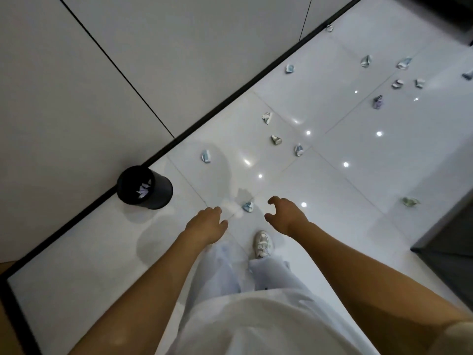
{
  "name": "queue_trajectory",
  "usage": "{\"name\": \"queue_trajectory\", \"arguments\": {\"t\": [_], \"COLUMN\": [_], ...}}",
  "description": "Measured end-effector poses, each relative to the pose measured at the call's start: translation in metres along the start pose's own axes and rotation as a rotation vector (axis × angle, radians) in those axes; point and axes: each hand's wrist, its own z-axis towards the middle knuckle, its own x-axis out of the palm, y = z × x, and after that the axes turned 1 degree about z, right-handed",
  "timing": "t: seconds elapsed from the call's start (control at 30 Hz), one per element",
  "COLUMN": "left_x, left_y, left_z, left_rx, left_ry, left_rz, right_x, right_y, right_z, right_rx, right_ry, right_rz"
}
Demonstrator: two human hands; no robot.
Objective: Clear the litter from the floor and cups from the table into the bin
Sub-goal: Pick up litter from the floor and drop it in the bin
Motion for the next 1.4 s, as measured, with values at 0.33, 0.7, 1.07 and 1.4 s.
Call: {"name": "queue_trajectory", "arguments": {"t": [0.33,0.7,1.07,1.4], "left_x": [-0.042,-0.024,0.103,0.193], "left_y": [0.054,0.091,0.136,0.187], "left_z": [0.075,0.191,0.353,0.486], "left_rx": [0.128,0.120,0.021,-0.045], "left_ry": [0.100,0.141,0.136,0.140], "left_rz": [0.066,-0.058,-0.237,-0.375], "right_x": [0.031,0.100,0.246,0.357], "right_y": [0.050,0.035,-0.054,-0.121], "right_z": [0.060,0.166,0.337,0.456], "right_rx": [0.263,0.423,0.460,0.441], "right_ry": [-0.054,-0.141,-0.104,-0.049], "right_rz": [0.314,0.480,0.505,0.368]}}
